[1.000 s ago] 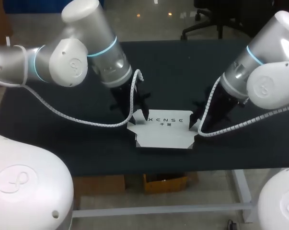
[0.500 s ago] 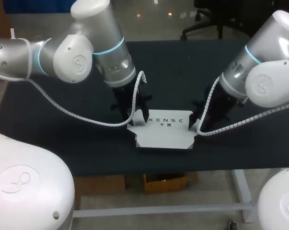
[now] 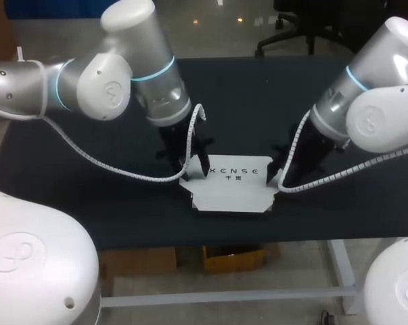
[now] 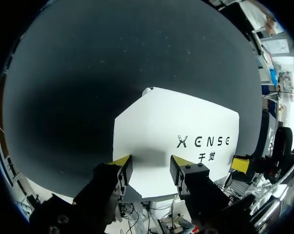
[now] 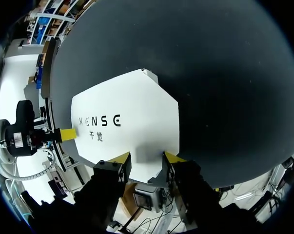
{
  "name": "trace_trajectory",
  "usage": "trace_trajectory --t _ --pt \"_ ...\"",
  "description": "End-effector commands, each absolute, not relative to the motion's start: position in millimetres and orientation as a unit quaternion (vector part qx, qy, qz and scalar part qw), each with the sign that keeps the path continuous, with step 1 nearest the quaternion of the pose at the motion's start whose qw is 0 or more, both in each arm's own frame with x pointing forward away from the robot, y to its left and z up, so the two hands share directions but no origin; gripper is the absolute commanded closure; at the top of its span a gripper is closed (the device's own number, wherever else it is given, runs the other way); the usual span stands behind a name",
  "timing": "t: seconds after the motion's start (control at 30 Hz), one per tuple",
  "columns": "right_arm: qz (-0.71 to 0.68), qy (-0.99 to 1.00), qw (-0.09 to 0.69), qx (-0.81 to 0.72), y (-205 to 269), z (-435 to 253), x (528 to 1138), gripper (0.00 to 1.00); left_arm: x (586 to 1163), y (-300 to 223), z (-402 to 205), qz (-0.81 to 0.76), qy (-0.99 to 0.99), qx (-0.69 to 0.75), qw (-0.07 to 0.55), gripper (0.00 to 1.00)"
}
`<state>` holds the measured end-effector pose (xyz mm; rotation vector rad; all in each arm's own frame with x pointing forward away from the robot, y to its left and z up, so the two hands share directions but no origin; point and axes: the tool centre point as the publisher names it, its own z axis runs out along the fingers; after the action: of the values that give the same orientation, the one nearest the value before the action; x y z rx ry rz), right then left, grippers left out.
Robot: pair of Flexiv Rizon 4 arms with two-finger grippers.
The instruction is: Assemble the packaging by folding the flat box into shape, placing the metal phone stand inside, and closing the box properly
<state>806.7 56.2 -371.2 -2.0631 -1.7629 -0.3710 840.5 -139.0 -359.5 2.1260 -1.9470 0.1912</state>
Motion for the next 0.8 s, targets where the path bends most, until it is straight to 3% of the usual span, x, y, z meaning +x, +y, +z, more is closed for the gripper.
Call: trace_trajectory --t 0.03,0.8 --pt "-0.136 -0.628 0.2 -0.74 54.7 -372.9 803.3 0.61 838.1 -136.6 -360.9 0.071 -0.669 0.729 0.126 0.48" --pt "-0.145 -0.635 0.19 -0.735 55.2 -374.8 818.9 0.6 837.2 -141.7 -361.5 0.081 -0.682 0.715 0.128 0.47"
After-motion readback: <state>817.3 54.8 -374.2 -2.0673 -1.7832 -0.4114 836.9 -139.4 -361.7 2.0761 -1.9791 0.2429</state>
